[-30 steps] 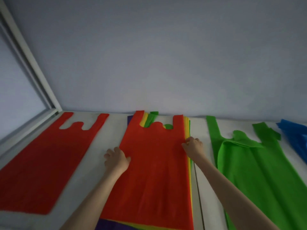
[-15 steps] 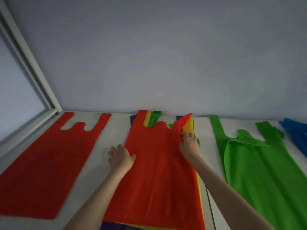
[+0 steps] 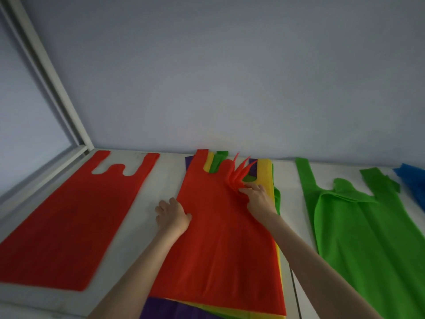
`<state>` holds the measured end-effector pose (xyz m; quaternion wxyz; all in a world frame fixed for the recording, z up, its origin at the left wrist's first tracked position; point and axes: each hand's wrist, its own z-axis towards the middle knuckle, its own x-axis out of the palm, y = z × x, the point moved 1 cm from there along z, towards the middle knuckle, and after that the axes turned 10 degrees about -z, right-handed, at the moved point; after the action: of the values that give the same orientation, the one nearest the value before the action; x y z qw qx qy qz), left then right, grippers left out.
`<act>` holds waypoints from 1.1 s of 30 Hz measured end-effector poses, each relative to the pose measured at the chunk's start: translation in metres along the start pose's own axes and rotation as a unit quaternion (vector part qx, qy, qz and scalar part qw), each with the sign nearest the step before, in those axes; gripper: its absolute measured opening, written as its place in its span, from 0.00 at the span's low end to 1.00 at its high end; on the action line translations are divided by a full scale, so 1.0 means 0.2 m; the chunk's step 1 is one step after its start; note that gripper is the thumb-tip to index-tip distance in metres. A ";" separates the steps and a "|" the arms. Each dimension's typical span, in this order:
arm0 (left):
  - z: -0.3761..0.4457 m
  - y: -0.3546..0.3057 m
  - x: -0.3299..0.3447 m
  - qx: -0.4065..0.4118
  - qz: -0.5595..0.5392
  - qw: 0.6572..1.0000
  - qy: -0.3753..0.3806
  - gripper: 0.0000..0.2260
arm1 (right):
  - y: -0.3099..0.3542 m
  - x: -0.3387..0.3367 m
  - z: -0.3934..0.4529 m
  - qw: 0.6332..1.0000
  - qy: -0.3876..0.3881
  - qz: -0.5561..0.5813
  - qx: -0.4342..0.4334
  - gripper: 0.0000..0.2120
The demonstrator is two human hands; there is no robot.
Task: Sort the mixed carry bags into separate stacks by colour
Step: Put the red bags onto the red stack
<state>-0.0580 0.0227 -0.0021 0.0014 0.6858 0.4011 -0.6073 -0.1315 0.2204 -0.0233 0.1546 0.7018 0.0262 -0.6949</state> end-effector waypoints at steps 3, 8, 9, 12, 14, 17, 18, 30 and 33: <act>0.00 0.00 0.00 0.003 -0.001 1.000 -0.003 0.24 | -0.01 0.01 0.01 0.991 -0.025 0.121 0.055 0.28; 0.00 0.01 0.01 -0.017 0.011 1.000 0.009 0.27 | -0.06 -0.06 0.03 0.925 -0.031 0.269 0.266 0.19; 0.00 0.01 0.01 -0.018 0.010 1.000 0.011 0.27 | -0.07 -0.07 0.04 0.919 -0.026 0.264 0.291 0.18; -0.01 0.00 0.03 0.002 -0.003 1.000 0.011 0.26 | -0.10 -0.08 0.04 0.915 -0.019 0.214 0.342 0.17; -0.01 -0.01 0.03 0.013 -0.012 1.000 0.010 0.25 | -0.10 -0.08 0.04 0.915 -0.018 0.191 0.355 0.18; -0.02 -0.01 0.04 0.019 -0.016 1.000 -0.003 0.24 | -0.12 -0.09 0.05 0.921 -0.002 0.180 0.345 0.20; -0.02 -0.01 0.04 0.025 -0.015 0.999 -0.014 0.24 | -0.13 -0.10 0.05 0.924 -0.001 0.179 0.337 0.21; 0.01 -0.02 0.06 -0.038 -0.035 0.997 0.061 0.33 | -0.16 -0.12 0.01 0.917 0.026 0.227 0.326 0.18; 0.00 -0.04 0.06 -0.034 -0.113 0.991 0.063 0.32 | -0.17 -0.13 -0.01 0.914 0.031 0.247 0.319 0.18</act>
<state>-0.0630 0.0342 -0.0090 -0.0695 0.6725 0.4956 -0.5453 -0.1394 0.2570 -0.0029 0.0879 0.7189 -0.3667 -0.5840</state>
